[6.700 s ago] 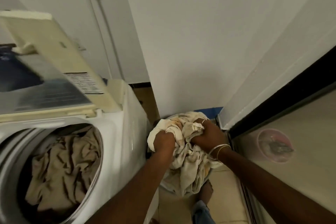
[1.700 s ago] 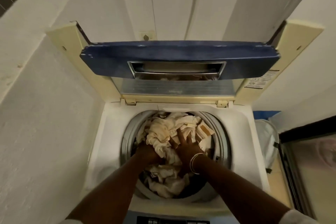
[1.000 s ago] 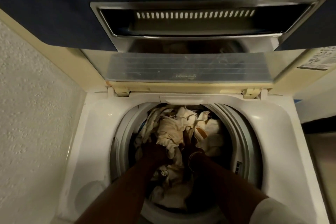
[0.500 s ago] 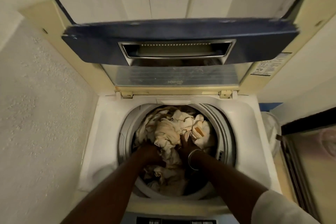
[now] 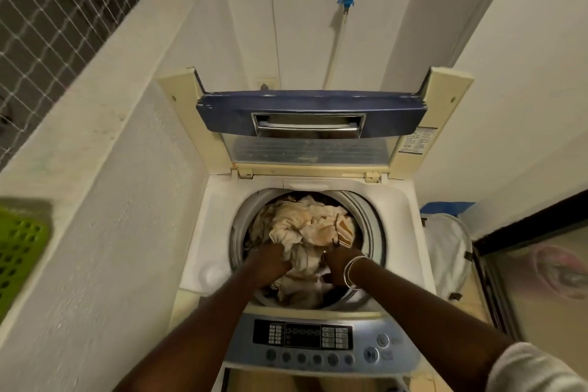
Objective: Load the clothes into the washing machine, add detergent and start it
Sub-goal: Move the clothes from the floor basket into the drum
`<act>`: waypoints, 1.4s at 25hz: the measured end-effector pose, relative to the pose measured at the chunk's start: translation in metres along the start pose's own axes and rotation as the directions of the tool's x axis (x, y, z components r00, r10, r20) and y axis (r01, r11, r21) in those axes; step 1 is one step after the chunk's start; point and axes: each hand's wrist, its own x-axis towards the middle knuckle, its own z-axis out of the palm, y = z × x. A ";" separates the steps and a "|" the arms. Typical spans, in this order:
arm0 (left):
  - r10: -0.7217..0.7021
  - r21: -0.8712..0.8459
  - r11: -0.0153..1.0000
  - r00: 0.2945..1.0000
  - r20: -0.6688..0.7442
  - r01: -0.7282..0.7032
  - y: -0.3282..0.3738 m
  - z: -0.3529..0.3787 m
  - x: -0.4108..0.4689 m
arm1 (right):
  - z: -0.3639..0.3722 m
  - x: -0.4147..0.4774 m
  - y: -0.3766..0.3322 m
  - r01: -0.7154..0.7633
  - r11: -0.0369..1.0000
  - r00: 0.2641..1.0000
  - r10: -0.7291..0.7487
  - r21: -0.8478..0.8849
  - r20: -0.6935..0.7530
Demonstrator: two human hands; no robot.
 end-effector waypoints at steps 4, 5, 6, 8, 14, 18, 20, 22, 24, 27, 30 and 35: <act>-0.002 -0.002 1.000 1.000 -0.011 0.002 0.021 -0.021 -0.023 | -0.028 -0.032 -0.010 0.012 0.999 0.996 -0.016 -0.048 -0.085; 0.004 -0.009 1.000 1.000 -0.030 -0.005 0.027 -0.026 -0.028 | -0.033 -0.038 -0.013 0.015 0.998 0.994 -0.021 -0.055 -0.107; 0.017 -0.007 1.000 0.998 -0.060 -0.018 0.030 -0.029 -0.032 | -0.039 -0.045 -0.016 0.013 0.998 0.991 -0.020 -0.055 -0.131; 0.022 -0.004 1.000 0.995 -0.101 -0.023 0.037 -0.035 -0.040 | -0.048 -0.055 -0.021 0.012 0.999 0.986 -0.018 -0.033 -0.165; 0.013 0.003 1.000 0.994 -0.110 -0.012 0.052 -0.046 -0.049 | -0.064 -0.080 -0.027 0.016 1.000 0.977 -0.021 -0.027 -0.211; 0.032 0.048 0.999 0.989 -0.147 -0.025 0.063 -0.046 -0.053 | -0.071 -0.084 -0.021 0.012 0.999 0.975 -0.023 -0.050 -0.222; 0.041 0.055 0.998 0.985 -0.168 -0.032 0.070 -0.043 -0.055 | -0.074 -0.084 -0.018 0.015 0.998 0.975 -0.027 -0.053 -0.222; 0.026 0.030 0.999 0.985 -0.172 -0.021 0.076 -0.040 -0.057 | -0.075 -0.086 -0.015 0.031 0.999 0.974 -0.037 -0.029 -0.225; -0.014 -0.078 0.997 0.983 -0.181 0.000 0.083 -0.039 -0.058 | -0.074 -0.087 -0.011 0.043 0.999 0.974 -0.035 0.029 -0.225; -0.059 -0.267 0.964 0.984 -0.166 0.013 0.088 -0.042 -0.051 | -0.073 -0.085 -0.003 0.051 0.972 0.979 -0.005 0.227 -0.202; -0.164 -0.554 0.825 0.985 -0.053 0.108 0.099 -0.051 -0.048 | -0.082 -0.081 -0.002 0.056 0.609 0.975 0.139 0.791 -0.176; -0.198 -0.804 0.557 0.974 0.115 0.208 0.114 -0.070 -0.042 | -0.097 -0.055 -0.007 0.057 0.027 0.938 0.340 0.998 -0.063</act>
